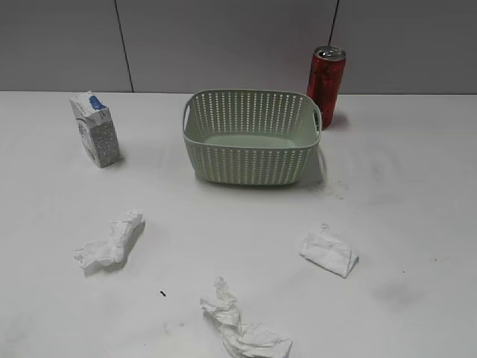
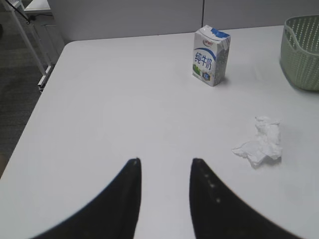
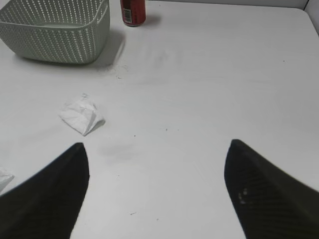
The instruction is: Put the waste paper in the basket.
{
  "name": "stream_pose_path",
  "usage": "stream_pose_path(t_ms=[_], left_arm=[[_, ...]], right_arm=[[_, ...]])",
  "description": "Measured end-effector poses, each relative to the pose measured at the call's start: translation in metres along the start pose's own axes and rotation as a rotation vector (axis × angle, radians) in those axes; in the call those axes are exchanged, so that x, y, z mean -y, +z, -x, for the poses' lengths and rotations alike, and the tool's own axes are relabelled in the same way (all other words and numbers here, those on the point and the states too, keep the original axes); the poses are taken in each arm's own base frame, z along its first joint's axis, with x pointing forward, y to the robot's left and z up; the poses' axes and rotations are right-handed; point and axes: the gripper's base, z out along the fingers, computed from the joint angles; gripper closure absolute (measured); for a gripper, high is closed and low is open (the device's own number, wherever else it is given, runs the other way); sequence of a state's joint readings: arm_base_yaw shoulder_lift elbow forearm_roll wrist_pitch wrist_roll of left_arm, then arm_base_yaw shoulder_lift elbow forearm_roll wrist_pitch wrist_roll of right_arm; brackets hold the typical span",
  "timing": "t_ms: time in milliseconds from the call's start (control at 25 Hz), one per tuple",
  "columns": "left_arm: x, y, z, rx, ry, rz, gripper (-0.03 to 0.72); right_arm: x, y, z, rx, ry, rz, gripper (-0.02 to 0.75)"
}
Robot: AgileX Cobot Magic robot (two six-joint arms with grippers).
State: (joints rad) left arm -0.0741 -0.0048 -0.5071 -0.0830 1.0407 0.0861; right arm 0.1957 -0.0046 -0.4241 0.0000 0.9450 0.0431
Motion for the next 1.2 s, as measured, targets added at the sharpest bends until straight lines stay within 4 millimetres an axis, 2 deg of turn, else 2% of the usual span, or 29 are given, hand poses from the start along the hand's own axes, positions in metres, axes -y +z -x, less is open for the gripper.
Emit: stream_pose_path(t_ms=[360,560,760,960,1200], left_arm=[[0.0,0.0,0.0,0.0,0.0,0.0,0.449],[0.0,0.0,0.0,0.0,0.0,0.0,0.449],[0.0,0.0,0.0,0.0,0.0,0.0,0.449],[0.0,0.0,0.0,0.0,0.0,0.0,0.45],[0.0,0.0,0.0,0.0,0.0,0.0,0.449]], right_arm=[[0.0,0.0,0.0,0.0,0.0,0.0,0.094],[0.0,0.0,0.0,0.0,0.0,0.0,0.157],[-0.001,-0.001,0.008,0.044,-0.04,0.005,0.177],[-0.001,0.021,0.023,-0.044,-0.064,0.003,0.178],[-0.002,0.066,0.032,-0.264,-0.056,0.008,0.178]])
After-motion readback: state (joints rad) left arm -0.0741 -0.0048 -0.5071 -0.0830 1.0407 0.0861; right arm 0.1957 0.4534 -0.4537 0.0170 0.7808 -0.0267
